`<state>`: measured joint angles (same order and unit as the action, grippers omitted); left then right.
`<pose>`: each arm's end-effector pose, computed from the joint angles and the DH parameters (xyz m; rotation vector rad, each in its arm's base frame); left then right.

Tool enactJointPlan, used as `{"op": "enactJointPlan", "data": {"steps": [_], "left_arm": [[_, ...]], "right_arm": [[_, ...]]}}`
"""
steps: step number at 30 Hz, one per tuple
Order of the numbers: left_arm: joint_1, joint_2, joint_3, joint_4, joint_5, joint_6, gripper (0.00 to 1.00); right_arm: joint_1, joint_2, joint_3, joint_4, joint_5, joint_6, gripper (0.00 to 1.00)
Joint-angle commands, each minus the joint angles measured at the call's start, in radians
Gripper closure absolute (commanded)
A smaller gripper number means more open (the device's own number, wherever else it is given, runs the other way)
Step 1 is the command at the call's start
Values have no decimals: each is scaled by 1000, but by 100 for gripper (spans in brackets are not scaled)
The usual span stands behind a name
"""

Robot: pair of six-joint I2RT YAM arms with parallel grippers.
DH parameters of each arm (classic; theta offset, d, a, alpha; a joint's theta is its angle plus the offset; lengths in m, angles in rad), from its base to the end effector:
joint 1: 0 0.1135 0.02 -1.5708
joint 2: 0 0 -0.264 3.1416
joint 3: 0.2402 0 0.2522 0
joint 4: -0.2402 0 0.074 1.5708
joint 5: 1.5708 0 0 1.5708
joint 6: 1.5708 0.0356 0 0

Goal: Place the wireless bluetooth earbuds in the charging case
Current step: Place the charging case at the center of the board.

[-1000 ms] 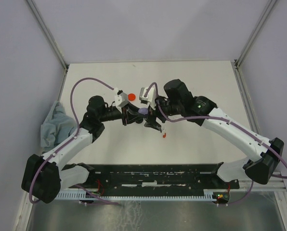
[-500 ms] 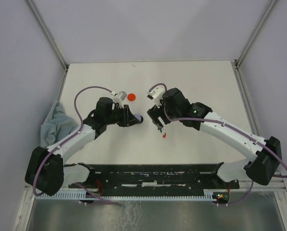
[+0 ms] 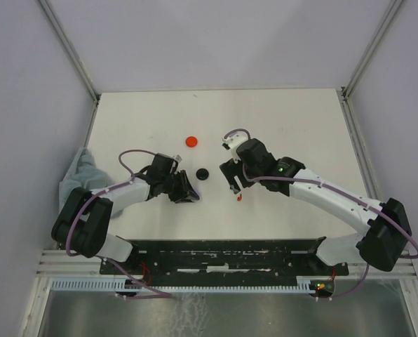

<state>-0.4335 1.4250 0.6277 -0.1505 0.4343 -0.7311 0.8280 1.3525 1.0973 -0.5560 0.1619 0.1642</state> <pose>0.2276 -0.1219 0.1550 -0.2098 2.6884 -0.9719 0.2005 0.2098 0.2883 -0.7042 2.2805 0.2831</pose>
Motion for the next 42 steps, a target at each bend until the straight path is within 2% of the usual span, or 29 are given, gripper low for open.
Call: {"op": "enactJointPlan", "data": {"steps": [1,5,12,19,31,42], "left_arm": [[1,65,29,-50,-63,-16,70],[2,106,67,-110,-96,4,64],[10,60,129,-294,-282,55,46],[15,34,207,-363,-394,74,36],[6,102,413,-409,-570,227,26],[4,253,510,-389,-587,271,25]], "right_arm": [[-6,-39,-12,54,31,19,12],[-6,-48,-25,56,44,10,12],[-9,-69,-42,43,56,-3,12],[-11,-77,-26,19,42,4,12],[-12,-65,-13,11,59,-23,12],[-13,-38,-11,16,61,-38,10]]}}
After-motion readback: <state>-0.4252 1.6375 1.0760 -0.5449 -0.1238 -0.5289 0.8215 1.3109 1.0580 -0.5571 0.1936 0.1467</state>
